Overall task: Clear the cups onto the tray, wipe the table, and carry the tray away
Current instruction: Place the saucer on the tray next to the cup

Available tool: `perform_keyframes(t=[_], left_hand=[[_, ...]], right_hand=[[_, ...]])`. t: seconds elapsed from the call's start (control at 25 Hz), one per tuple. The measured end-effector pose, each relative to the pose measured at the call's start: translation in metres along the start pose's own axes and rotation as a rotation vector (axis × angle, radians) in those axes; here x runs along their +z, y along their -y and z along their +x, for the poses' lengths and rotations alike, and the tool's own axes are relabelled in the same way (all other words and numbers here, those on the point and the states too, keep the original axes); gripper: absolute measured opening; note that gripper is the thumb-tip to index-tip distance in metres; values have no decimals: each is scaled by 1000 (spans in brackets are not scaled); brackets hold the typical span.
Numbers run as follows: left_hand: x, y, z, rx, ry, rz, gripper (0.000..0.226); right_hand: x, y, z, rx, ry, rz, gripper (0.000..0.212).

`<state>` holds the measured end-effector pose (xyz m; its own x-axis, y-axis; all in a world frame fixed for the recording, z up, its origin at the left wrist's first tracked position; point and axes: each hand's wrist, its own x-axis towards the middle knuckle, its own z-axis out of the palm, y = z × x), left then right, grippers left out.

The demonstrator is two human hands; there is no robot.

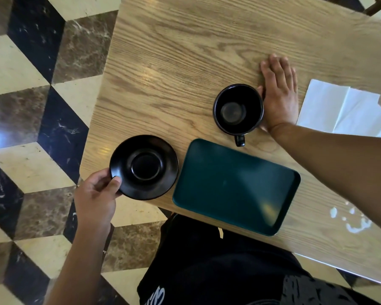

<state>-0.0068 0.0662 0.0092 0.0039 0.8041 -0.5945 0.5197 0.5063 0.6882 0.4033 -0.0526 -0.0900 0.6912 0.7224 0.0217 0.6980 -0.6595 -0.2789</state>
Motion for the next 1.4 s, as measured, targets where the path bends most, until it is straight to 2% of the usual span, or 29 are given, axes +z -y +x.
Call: perform_keyframes(t=[0.08, 0.2, 0.36, 0.56, 1.12, 1.4], left_hand=[[1, -1, -9, -10, 43, -42, 26], [19, -10, -21, 4, 190, -46, 24], [60, -17, -36, 15, 324, 71, 34], [98, -13, -52, 34, 424, 214, 32], [95, -3, -49, 52, 348, 420, 26], [99, -3, -63, 286, 239, 684, 30]], right_hand=[[-1, 1, 0, 3, 14, -3, 56], [-2, 1, -1, 7, 21, -11, 56], [-2, 1, 1, 12, 38, -8, 56], [-2, 1, -1, 11, 39, -3, 57], [-5, 3, -2, 18, 53, -18, 59], [-3, 2, -2, 15, 27, -8, 57]])
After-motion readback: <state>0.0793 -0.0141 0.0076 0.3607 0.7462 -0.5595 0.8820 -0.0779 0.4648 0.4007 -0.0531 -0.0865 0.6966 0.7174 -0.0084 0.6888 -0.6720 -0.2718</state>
